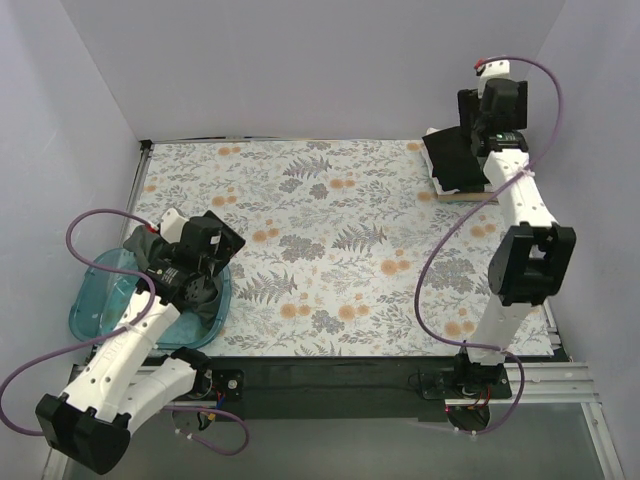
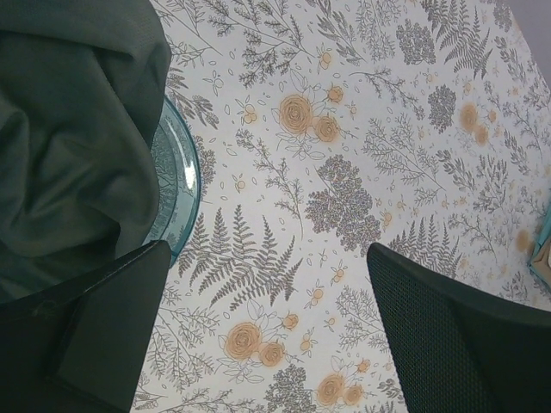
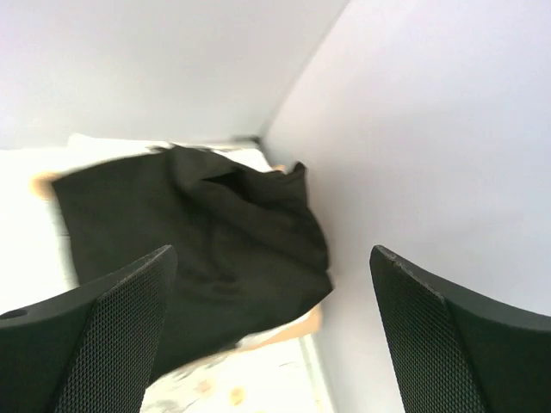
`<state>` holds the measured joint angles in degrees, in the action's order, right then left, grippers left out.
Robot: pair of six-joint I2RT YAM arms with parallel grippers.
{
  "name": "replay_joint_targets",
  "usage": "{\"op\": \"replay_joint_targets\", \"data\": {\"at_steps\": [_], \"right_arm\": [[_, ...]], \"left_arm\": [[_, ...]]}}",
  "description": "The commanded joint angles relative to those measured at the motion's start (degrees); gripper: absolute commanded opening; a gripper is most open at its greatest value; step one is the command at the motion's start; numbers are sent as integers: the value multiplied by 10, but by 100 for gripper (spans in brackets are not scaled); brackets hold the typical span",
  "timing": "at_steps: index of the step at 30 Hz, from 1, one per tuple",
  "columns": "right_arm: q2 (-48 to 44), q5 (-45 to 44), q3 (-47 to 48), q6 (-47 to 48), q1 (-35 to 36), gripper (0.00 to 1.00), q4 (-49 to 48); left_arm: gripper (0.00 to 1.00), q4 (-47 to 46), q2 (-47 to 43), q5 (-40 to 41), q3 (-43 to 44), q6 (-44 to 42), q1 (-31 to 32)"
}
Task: Fold and stack the t-shirts
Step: Neatly place the folded tshirt to the corner
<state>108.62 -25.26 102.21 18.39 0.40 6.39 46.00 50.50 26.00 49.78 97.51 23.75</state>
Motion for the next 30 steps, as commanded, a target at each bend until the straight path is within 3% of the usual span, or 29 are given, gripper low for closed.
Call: {"op": "replay_joint_targets", "data": {"at_steps": [1, 5, 8, 15, 19, 22, 30], "right_arm": [[-108, 106, -63, -146, 1, 98, 34], [-230, 224, -172, -207, 1, 98, 18], [-255, 286, -204, -208, 1, 98, 25], [-192, 281, -221, -189, 1, 98, 48], [-101, 268, -155, -186, -14, 98, 49], [1, 214, -70, -159, -17, 98, 55], [178, 178, 158, -154, -47, 98, 57]], "left_arm": [[98, -17, 8, -8, 29, -10, 1], [98, -21, 10, -33, 26, -18, 0], [98, -23, 4, -52, 16, -16, 1], [98, -65, -1, -75, -18, -14, 1], [98, -70, 16, -70, -11, -14, 1], [98, -71, 28, -64, -7, -14, 1], [98, -93, 36, -48, -7, -20, 1]]}}
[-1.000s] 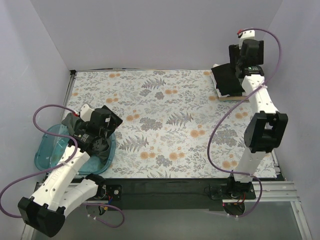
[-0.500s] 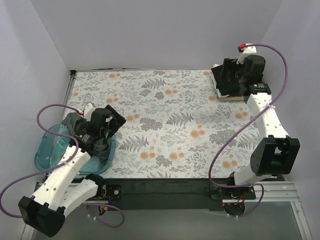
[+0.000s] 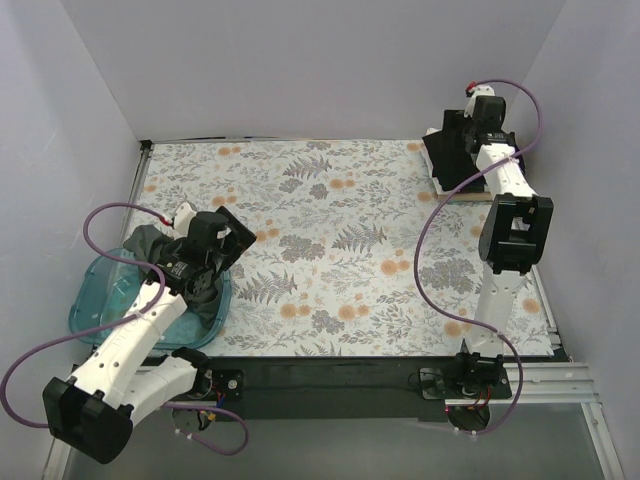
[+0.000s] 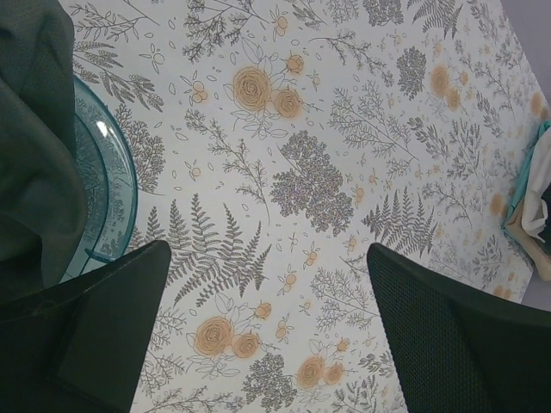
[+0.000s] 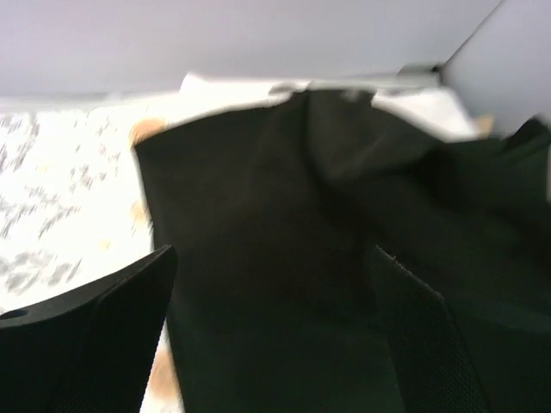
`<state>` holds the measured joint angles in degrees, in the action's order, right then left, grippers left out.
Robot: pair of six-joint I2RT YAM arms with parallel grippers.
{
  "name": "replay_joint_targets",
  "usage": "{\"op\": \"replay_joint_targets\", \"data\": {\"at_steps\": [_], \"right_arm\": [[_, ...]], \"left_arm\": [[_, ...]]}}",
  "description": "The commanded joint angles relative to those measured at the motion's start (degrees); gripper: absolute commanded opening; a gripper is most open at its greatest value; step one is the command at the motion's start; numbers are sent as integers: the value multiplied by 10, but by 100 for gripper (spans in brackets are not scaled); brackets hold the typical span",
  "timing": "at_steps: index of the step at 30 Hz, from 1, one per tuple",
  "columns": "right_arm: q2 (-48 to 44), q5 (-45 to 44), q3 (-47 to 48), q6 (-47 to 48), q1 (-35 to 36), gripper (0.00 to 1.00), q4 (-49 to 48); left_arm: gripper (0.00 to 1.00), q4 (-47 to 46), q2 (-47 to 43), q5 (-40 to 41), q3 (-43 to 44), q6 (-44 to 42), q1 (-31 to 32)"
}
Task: Fold and stack the t-shirts
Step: Neatly place the folded tshirt to the corner
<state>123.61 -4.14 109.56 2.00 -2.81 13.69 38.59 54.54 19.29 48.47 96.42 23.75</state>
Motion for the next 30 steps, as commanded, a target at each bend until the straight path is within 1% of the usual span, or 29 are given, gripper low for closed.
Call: {"op": "replay_joint_targets", "data": {"at_steps": [1, 2, 3, 4, 6, 11, 13, 16, 19, 20, 22, 24, 26, 27, 29, 30], "right_arm": [[43, -36, 108, 8, -18, 98, -17], [74, -33, 129, 6, -27, 98, -17], [90, -32, 171, 5, -32, 98, -21], [119, -30, 188, 0, -37, 98, -27], [144, -21, 210, -2, -51, 98, -49], [195, 7, 206, -1, -71, 98, -190], [217, 2, 220, 0, -74, 98, -237], [232, -10, 237, 0, -76, 98, -270], [238, -41, 232, 3, -76, 98, -329], [238, -55, 229, 4, -77, 98, -362], [233, -49, 228, 8, -80, 98, -373], [205, -31, 204, 6, -80, 98, -380], [181, 7, 183, -6, -80, 98, -380], [165, 20, 153, -16, -80, 98, -380], [103, 58, 105, -39, -79, 98, -380], [53, 68, 41, -48, -79, 98, -380]], "left_arm": [[98, -18, -2, 22, 7, -10, 1], [98, -18, -1, 24, 8, -14, 1], [98, -17, 1, 33, 11, -14, 0], [98, -12, 1, 38, 13, -14, 1], [98, -7, 6, 46, 16, -16, 1], [98, 3, 14, 53, 15, -16, 1], [98, 3, 21, 51, 11, -14, 1], [98, 2, 29, 41, 8, -11, 1], [98, 3, 45, 28, 10, -9, 1], [98, 5, 53, 23, 15, -10, 1], [98, 10, 64, 18, 23, -10, 1], [98, 14, 68, 16, 29, -8, 1], [98, 16, 63, 13, 36, -8, 1], [98, 16, 59, 11, 37, -8, 1], [98, 17, 42, 12, 35, -8, 1], [98, 18, 34, 13, 33, -7, 1]]}}
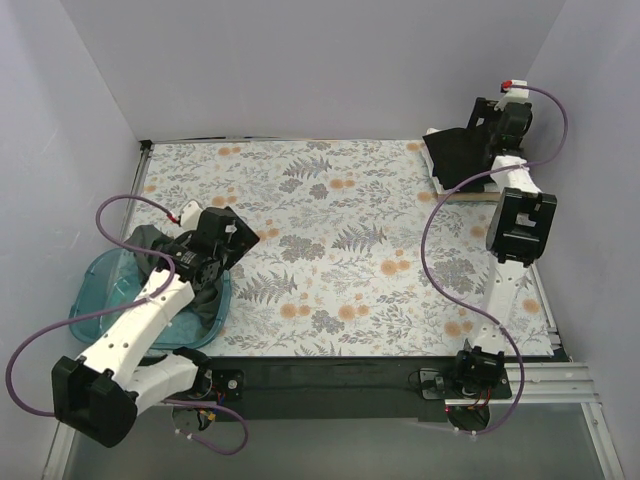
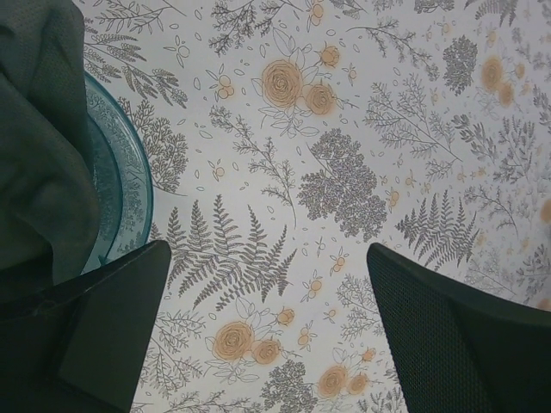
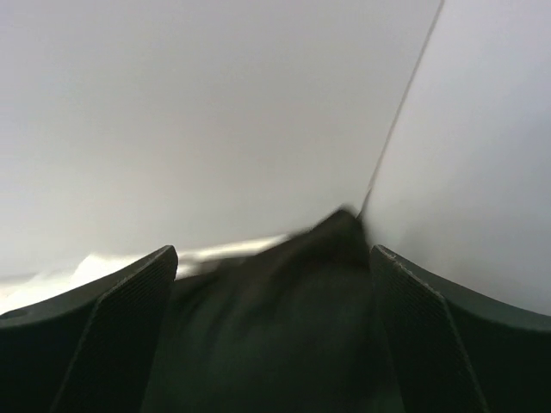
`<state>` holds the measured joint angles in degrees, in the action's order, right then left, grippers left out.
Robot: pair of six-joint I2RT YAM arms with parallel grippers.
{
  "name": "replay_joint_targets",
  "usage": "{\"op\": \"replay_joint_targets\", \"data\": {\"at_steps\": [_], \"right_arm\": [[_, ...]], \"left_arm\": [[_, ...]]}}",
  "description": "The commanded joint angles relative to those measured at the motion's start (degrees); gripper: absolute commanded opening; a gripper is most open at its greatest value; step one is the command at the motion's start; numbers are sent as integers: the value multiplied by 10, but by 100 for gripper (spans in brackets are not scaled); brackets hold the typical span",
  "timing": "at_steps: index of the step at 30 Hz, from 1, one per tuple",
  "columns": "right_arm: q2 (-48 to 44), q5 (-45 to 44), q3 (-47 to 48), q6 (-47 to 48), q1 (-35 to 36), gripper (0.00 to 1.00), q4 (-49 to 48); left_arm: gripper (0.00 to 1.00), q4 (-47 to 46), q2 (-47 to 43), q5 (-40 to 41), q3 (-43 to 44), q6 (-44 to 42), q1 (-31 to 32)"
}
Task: Fold and stack the t-shirts
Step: Neatly place the folded tshirt to the corner, then reset both grippers
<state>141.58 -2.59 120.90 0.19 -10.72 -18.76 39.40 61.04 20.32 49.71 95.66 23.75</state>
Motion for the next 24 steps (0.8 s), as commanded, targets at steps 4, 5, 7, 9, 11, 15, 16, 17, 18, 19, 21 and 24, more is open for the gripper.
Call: {"op": "replay_joint_targets", "data": {"at_steps": [4, 5, 7, 9, 11, 15, 16, 17, 18, 19, 21, 24], "right_arm": [[-255, 90, -239, -27, 9, 98, -63], [-280, 84, -273, -26, 11, 98, -63], [-354, 81, -350, -32, 14, 98, -60], [-441, 80, -412, -61, 15, 98, -58], [-504, 83, -521, -112, 18, 98, -58], [-681, 101, -677, -154, 40, 98, -6], [-710, 105, -703, -168, 48, 98, 9], [-739, 116, -758, -182, 49, 98, 47], [-796, 134, -782, -197, 49, 98, 63], [-824, 162, -811, -202, 51, 98, 76], [-912, 180, -889, -213, 51, 98, 115], [-1020, 192, -959, -219, 51, 98, 166]], "left_arm": [[98, 27, -69, 10, 11, 3, 1], [98, 32, -77, 14, 8, 6, 1], [98, 41, -99, 17, 5, 7, 1], [98, 45, -113, 24, -1, 9, 0], [98, 51, -133, 29, -5, 22, 1], [98, 53, -172, 31, -8, 25, 1], [98, 53, -190, 36, -11, 28, 1], [98, 53, -198, 42, -14, 32, 1], [98, 53, -207, 47, -17, 36, 1], [98, 53, -217, 52, -22, 38, 1], [98, 39, -244, 58, -39, 45, 0], [98, 3, -262, 44, -67, 36, 1]]}}
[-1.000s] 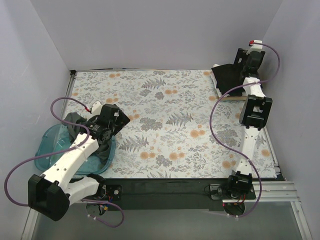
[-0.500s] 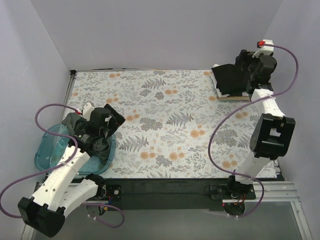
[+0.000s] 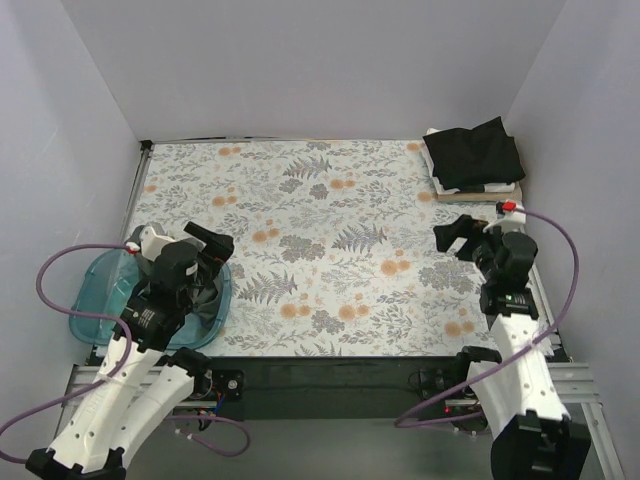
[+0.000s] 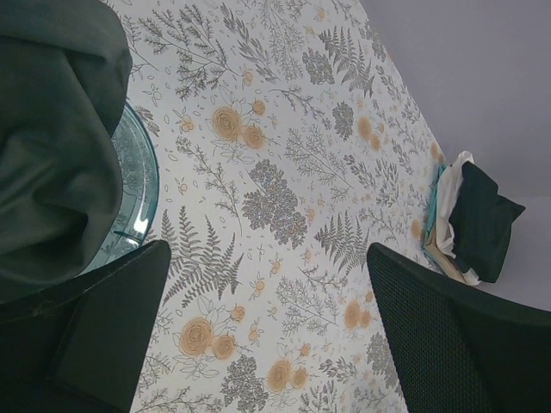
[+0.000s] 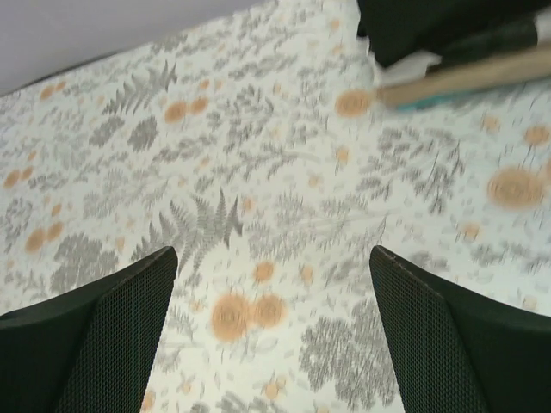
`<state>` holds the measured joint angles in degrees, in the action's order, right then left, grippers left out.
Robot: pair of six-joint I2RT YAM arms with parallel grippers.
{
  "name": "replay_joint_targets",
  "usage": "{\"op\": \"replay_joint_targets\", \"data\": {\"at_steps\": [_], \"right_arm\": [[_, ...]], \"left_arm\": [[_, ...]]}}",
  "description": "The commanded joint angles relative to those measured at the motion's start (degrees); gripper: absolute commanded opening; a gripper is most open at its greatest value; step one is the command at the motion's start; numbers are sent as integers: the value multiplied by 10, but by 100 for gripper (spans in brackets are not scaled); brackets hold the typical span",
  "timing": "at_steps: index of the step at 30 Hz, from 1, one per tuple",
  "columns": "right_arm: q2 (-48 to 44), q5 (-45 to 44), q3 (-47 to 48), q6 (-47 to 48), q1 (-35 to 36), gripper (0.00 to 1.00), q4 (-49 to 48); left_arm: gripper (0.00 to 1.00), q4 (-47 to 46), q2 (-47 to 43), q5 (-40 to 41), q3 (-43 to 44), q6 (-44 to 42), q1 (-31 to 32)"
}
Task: Fold and stack the t-shirts
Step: Reset both grippers
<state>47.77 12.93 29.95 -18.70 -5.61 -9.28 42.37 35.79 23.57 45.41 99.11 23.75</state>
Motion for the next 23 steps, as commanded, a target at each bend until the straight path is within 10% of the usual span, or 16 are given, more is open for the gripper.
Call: {"op": "replay_joint_targets", "data": {"at_steps": [1, 23], "right_arm": [[-105, 41, -61, -29, 0, 98, 88], [-220, -28, -119, -2, 0, 98, 218]], "left_arm": [[98, -34, -11, 6, -28, -6, 1], [98, 18, 34, 38, -13, 13, 1]]}}
